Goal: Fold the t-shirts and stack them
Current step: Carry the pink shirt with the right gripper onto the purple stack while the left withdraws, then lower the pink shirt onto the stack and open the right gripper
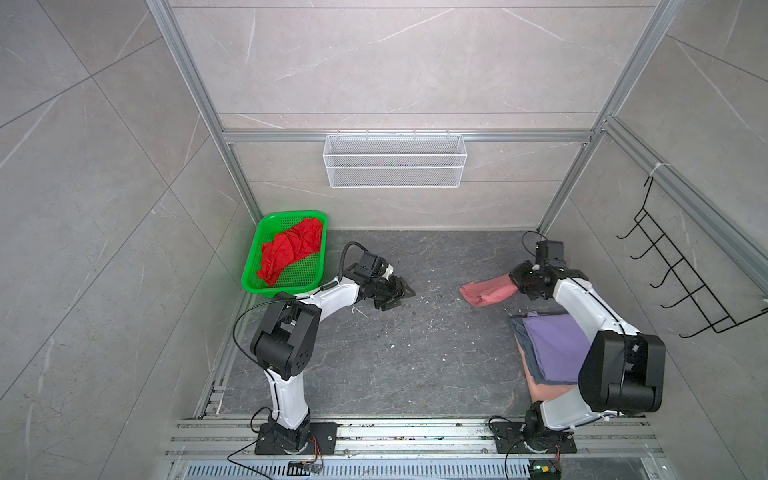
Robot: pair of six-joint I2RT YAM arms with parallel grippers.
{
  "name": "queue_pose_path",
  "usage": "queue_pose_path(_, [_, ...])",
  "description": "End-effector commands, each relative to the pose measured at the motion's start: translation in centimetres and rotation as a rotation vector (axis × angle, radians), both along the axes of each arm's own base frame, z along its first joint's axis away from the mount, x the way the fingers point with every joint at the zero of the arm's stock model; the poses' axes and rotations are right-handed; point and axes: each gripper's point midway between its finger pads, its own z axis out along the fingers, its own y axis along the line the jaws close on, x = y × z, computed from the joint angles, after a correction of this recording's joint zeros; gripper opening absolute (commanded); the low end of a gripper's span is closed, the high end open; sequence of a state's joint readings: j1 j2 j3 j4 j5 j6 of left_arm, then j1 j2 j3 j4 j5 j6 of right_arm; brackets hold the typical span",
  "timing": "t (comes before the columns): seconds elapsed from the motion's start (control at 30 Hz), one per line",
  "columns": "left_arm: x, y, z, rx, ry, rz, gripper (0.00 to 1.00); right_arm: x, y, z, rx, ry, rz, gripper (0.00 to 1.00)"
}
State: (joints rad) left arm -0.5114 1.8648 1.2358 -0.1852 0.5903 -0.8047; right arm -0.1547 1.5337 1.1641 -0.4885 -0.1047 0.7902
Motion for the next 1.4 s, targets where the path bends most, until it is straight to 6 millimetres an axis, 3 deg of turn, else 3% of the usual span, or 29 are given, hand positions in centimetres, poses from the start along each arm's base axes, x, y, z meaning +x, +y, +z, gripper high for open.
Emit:
queue_pose_path(0.0, [0.6,-1.3,1.9,-0.088,-0.045,-0.028,0.66,-2.1,-1.6,3.3,-0.010,0.002,0.067,0.00])
queue_pose_path(0.4, [0.6,-1.8,0.7,-0.115,-0.024,-0.042,0.66,-5.3,-5.8,9.9,-0.080,-0.044,0.126,0.00])
queue_pose_path(0.6, [0.6,-2.0,0.6,-0.128,-0.020,-0.046,0.66,-8.0,-7.3,11.1,-0.150,-0.013,0.108,0.00])
queue_pose_path(0.73, [0.6,-2.0,0.8,-0.132,-0.022,-0.051,0.66,-10.0,-7.8,9.7,-0.152,0.019,0.085,0.00])
queue_pose_path(0.97, [0.8,-2.6,0.7,-0.148,-0.011,-0.078,0.66,-14.2,-10.5,4.1,-0.145,0.134,-0.048,0.00])
queue_pose_path(1.17, [1.0,-2.7,0.6,-0.144,-0.014,-0.088,0.66,-17.0,-11.3,2.1,-0.186,0.222,-0.142,0.05])
queue_pose_path(1.27, [1.1,-3.0,0.5,-0.150,-0.009,-0.094,0.66,-18.3,-11.6,0.5,-0.186,0.282,-0.181,0.18])
queue_pose_path(1.33, [1.1,-3.1,0.6,-0.155,-0.008,-0.099,0.66,-19.3,-11.9,-0.4,-0.184,0.328,-0.214,0.49])
queue_pose_path(1.37, [1.1,-3.1,0.6,-0.154,-0.008,-0.100,0.66,-19.8,-12.1,-0.6,-0.189,0.348,-0.234,0.58])
